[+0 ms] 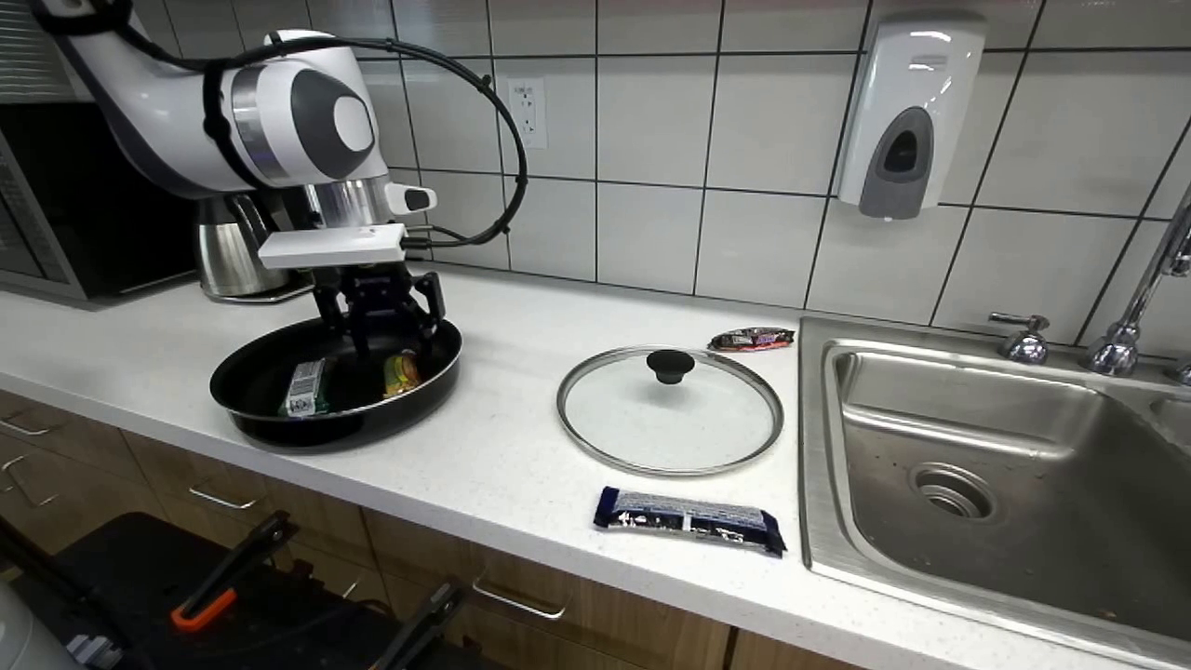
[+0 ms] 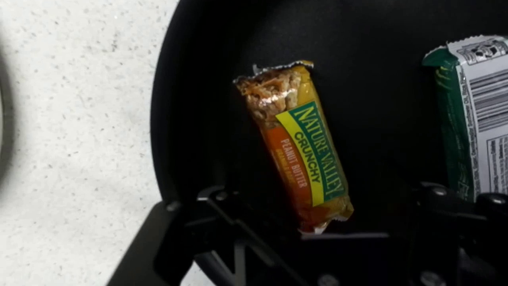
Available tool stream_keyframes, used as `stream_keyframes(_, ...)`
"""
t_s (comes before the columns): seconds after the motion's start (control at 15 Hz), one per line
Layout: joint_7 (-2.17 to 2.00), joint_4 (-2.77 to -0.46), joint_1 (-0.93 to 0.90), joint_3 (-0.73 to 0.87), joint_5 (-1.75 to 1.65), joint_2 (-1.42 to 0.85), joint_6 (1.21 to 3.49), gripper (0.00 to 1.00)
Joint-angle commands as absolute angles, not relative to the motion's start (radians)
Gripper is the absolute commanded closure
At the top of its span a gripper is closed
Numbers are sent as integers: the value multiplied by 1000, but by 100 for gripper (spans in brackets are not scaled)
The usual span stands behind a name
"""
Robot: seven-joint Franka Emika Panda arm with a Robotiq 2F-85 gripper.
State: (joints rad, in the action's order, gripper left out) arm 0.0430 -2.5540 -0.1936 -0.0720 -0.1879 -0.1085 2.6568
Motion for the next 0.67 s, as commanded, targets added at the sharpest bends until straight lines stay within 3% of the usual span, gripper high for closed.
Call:
stream_keyframes(0.0,4,-2529,-161,-77,-178,-82,2655,0)
stream_keyframes(0.6,65,-2465,-89,-56,-71,-47,2637,0)
